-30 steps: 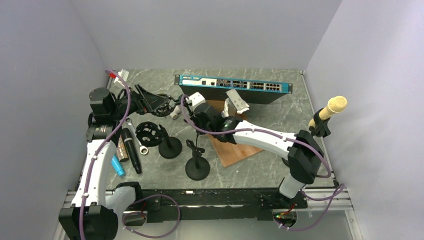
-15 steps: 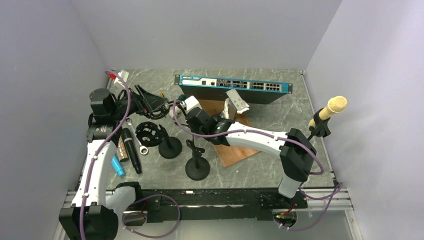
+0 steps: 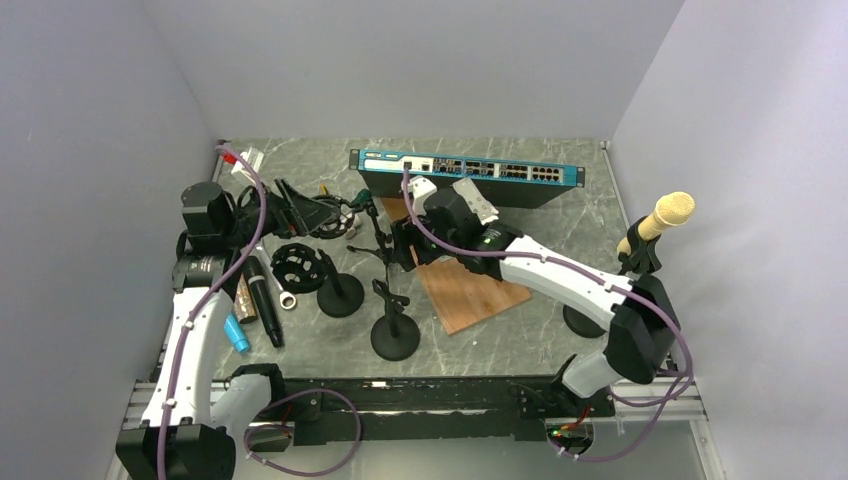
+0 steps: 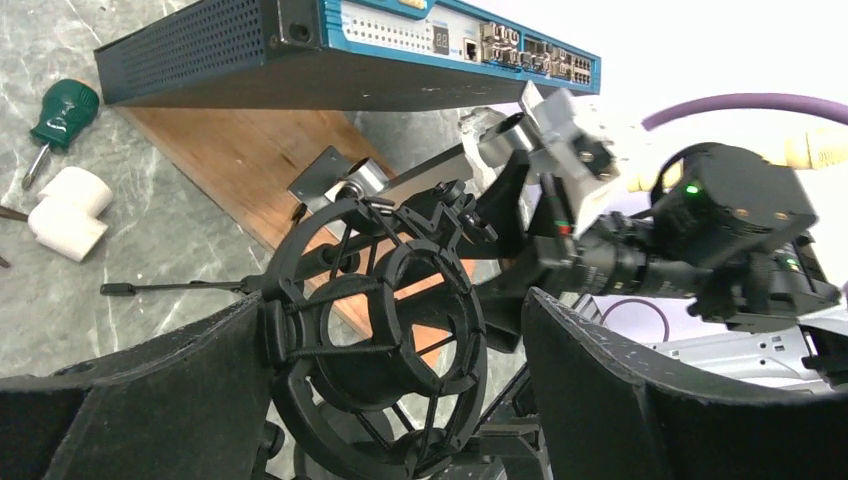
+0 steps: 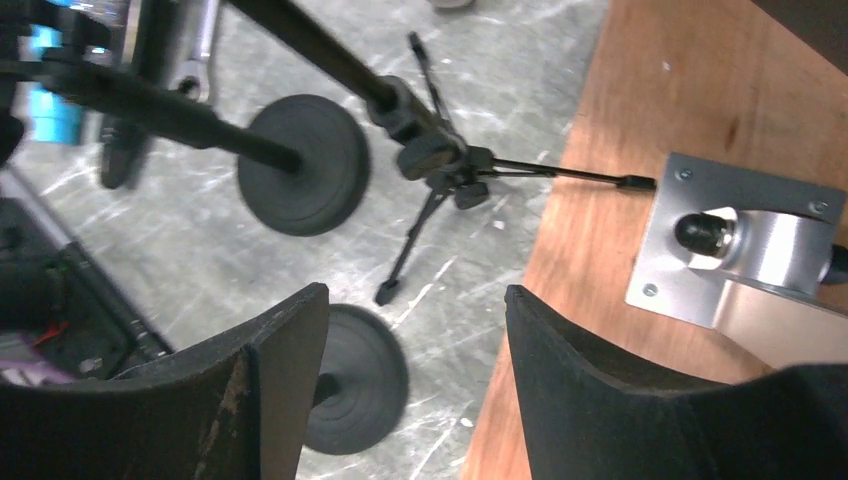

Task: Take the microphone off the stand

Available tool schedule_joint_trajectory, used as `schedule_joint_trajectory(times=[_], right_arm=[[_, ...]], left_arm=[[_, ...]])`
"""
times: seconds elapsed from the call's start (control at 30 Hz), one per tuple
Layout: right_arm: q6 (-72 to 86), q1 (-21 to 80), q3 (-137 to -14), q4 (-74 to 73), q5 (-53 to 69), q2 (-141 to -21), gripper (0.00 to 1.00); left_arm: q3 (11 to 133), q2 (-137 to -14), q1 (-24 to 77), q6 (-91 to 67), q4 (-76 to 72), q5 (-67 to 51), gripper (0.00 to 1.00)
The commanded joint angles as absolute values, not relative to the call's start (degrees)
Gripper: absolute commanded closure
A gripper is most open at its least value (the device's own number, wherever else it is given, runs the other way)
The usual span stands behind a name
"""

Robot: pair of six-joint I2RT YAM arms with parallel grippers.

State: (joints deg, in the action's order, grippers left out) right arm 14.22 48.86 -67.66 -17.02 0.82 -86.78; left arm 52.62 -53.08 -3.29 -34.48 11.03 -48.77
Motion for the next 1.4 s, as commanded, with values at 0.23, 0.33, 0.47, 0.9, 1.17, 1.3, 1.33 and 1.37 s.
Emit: schedule_joint_trajectory(times=[0.23, 0.33, 0.47, 0.9, 1.17, 1.3, 1.33, 1.37], right_arm=[[15.8, 48.2, -75.6, -15.5, 6.4, -79.3, 0.24], [15.3, 48.2, -77.9, -15.5, 6.6, -79.5, 0.22], [14.6, 48.2, -79.1, -15.7, 5.9, -80.0, 0.21], [11.7, 48.2, -78.5, -19.2, 1.8, -76.7, 0.16], [6.4, 48.2, -80.8, -25.2, -10.6, -70.7, 0.12], [4.7, 48.2, -83.0, -28.3, -17.8, -66.4, 0.11], [4.6, 48.2, -83.3, -28.8, -19.8, -65.2, 0.10], [4.6, 48.3, -83.7, -29.3, -21.8, -63.8, 0.08]], left_arm=[[50.7, -52.6, -3.2, -29.8, 11.2, -45.5, 0.11], [50.7, -53.6, -3.2, -27.9, 12.2, -44.5, 0.11], [51.3, -55.2, -3.2, -25.4, 15.7, -45.3, 0.09], [57.0, -52.3, -3.1, -23.7, 17.0, -45.3, 0.03], [60.8, -51.1, -3.2, -22.7, 16.4, -47.1, 0.01], [60.3, -50.5, -3.2, -22.9, 14.4, -48.4, 0.01], [59.9, -50.4, -3.2, -23.1, 13.4, -49.0, 0.01], [59.4, -50.3, -3.1, -23.5, 12.4, -49.7, 0.01]])
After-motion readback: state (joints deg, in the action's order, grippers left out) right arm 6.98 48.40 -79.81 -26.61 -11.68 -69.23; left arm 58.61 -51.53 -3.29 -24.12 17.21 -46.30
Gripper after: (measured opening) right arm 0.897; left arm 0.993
